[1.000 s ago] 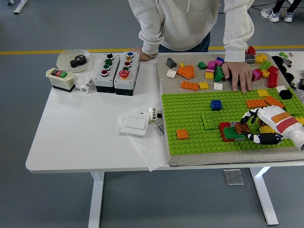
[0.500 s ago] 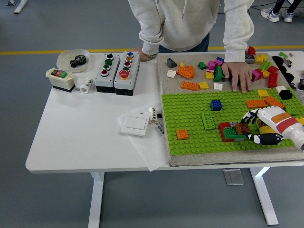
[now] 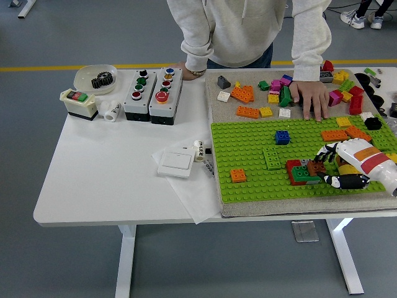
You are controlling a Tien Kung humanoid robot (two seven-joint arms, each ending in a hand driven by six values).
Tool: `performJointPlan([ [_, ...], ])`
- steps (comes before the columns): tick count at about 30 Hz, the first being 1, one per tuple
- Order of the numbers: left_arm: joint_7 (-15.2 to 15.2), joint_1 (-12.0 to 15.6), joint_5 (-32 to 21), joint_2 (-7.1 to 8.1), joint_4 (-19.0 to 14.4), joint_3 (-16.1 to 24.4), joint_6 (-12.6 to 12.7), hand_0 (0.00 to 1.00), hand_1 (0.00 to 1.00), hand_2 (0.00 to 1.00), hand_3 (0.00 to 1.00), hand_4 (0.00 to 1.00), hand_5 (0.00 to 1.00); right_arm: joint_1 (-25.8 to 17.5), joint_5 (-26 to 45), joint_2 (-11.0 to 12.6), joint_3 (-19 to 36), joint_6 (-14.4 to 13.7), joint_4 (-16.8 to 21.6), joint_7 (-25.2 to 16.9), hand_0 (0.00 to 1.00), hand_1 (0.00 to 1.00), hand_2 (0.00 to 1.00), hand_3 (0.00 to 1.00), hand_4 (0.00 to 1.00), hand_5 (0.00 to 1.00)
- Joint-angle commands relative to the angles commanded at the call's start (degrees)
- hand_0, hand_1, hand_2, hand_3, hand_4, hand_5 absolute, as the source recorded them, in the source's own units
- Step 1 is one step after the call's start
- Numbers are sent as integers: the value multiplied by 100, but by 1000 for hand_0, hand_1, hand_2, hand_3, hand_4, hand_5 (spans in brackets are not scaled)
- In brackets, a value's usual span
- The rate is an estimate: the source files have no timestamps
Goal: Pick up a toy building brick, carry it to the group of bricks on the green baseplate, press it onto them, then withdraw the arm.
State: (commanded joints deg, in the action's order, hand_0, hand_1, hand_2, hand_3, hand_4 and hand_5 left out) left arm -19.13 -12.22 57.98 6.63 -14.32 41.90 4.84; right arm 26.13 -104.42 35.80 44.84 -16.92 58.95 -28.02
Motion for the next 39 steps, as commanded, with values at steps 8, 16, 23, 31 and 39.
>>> performJointPlan([
  [8, -7, 22, 21, -5, -1, 16, -2, 756, 747, 737, 600, 675, 589, -13, -13, -7, 12, 11, 5, -9, 377, 479, 540, 527, 693, 173],
  [16, -18, 53, 73, -6, -1, 47, -10, 758, 747, 736, 600, 675, 589, -44, -6, 2, 59, 14, 22, -17, 374, 481, 543, 531, 707, 176],
  [23, -28, 67, 109, -4, -4, 62, -19, 756, 747, 734, 600, 675, 590, -56, 14, 8, 97, 13, 41, -27, 377, 482, 545, 531, 716, 179],
  [31, -28, 68, 114, -3, -4, 61, -21, 756, 747, 736, 600, 674, 588, -61, 26, 12, 109, 22, 36, -27, 378, 488, 553, 544, 737, 167],
  [39, -22, 53, 94, -3, -3, 50, -16, 756, 747, 733, 600, 675, 588, -48, 36, 7, 115, 26, 17, -23, 378, 489, 555, 548, 739, 166],
])
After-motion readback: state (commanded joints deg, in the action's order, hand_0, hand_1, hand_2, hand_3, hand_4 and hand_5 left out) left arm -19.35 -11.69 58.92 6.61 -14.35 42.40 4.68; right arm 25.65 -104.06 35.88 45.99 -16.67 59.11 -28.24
